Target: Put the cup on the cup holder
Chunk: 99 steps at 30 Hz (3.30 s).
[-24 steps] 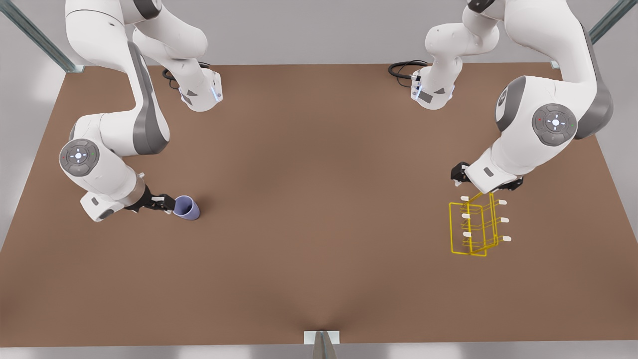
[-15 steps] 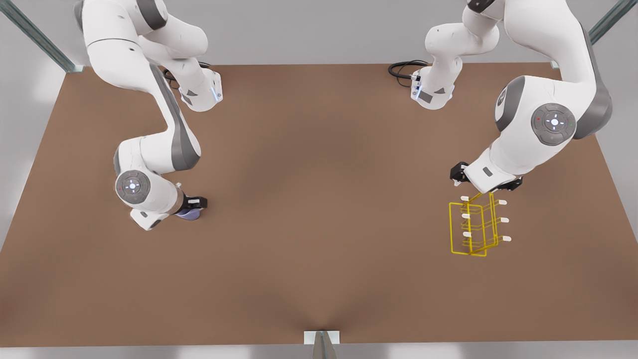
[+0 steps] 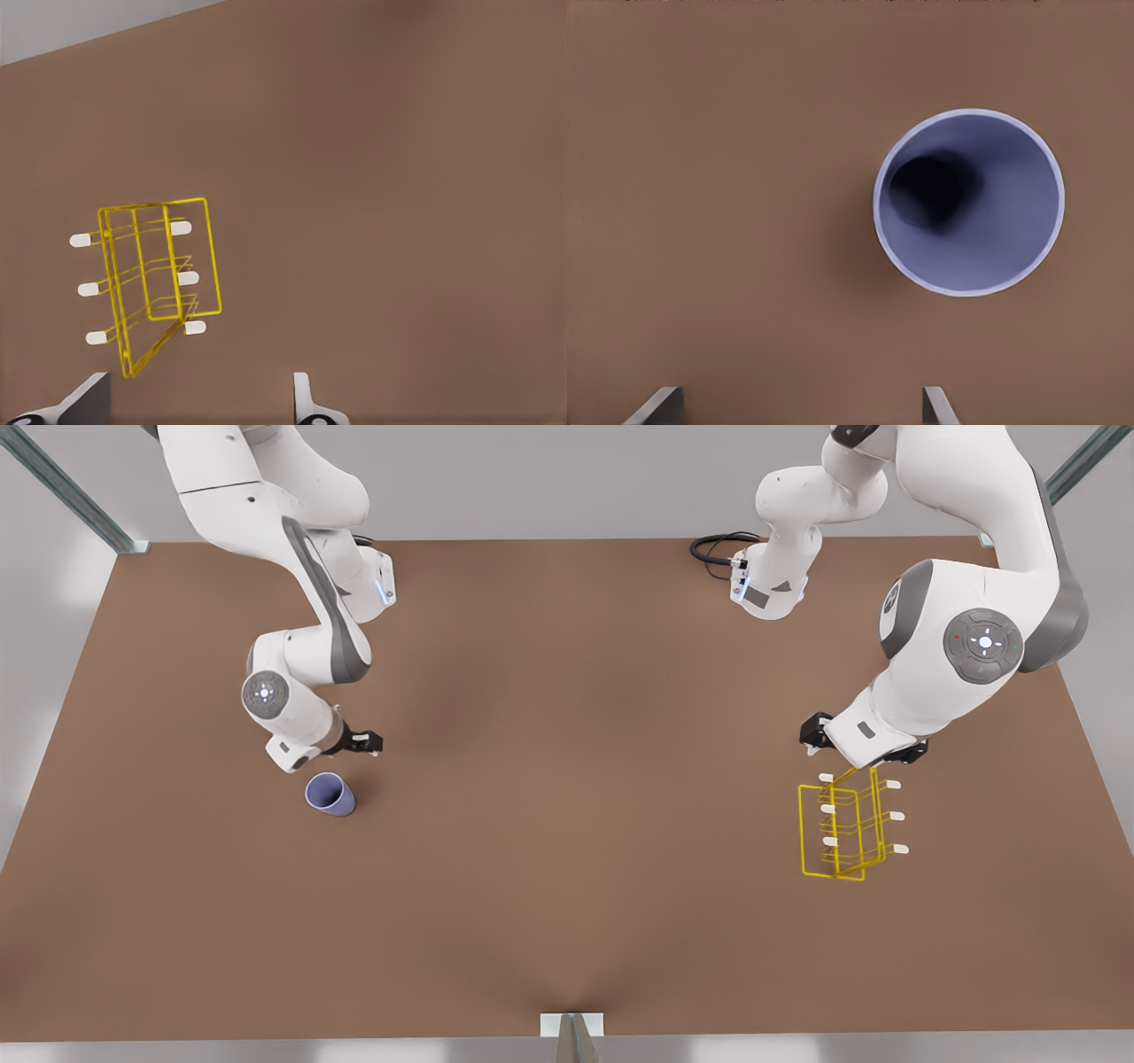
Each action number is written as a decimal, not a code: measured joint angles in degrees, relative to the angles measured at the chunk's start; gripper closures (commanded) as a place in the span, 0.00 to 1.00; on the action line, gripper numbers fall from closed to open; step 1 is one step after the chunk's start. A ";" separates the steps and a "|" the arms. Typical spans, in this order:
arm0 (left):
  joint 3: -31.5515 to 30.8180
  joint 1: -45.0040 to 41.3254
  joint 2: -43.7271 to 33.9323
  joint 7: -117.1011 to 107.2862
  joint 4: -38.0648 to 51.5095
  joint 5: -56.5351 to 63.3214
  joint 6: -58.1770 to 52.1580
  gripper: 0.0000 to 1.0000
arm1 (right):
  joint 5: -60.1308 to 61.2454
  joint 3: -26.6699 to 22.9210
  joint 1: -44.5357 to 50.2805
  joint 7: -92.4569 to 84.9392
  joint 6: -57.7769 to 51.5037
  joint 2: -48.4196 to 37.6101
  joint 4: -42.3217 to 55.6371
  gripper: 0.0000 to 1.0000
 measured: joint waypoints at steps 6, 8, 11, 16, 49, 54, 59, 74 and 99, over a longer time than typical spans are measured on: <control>0.00 0.00 0.00 0.01 0.00 0.00 -0.08 0.00 | 1.33 -0.08 -0.25 -3.21 7.09 1.69 1.39 0.00; 0.00 0.01 0.00 0.01 0.00 0.00 -0.09 0.00 | 1.32 -0.09 -1.47 -4.22 8.51 3.04 2.34 0.00; 0.01 0.02 0.00 0.01 -0.07 0.00 -0.11 0.00 | 1.31 -0.10 -2.12 -5.62 10.03 3.64 2.54 0.00; 0.02 0.08 0.00 0.02 -0.11 0.00 -0.13 0.00 | 1.31 -0.10 -1.98 -7.52 11.55 4.50 1.87 0.00; 0.00 0.09 -0.23 0.04 -0.10 0.00 -1.24 0.00 | 1.14 -0.14 -2.97 -17.74 12.37 10.85 1.47 0.79; 0.00 0.02 -0.18 0.03 -0.12 0.00 -1.43 0.00 | 0.45 -0.07 -2.97 -17.07 9.68 10.70 4.98 0.79; 0.00 0.00 -0.14 0.03 -0.16 0.00 -1.59 0.00 | 1.24 0.64 -2.42 -16.00 4.42 10.79 10.52 0.79; -0.09 -0.08 -0.18 0.02 -0.79 0.00 -2.07 0.00 | 53.50 7.62 17.46 -13.62 -13.73 39.32 54.97 0.79; -0.17 -1.32 1.16 -0.18 -0.79 0.09 -2.00 0.00 | 64.52 1.74 34.68 -14.08 1.03 65.16 83.29 0.26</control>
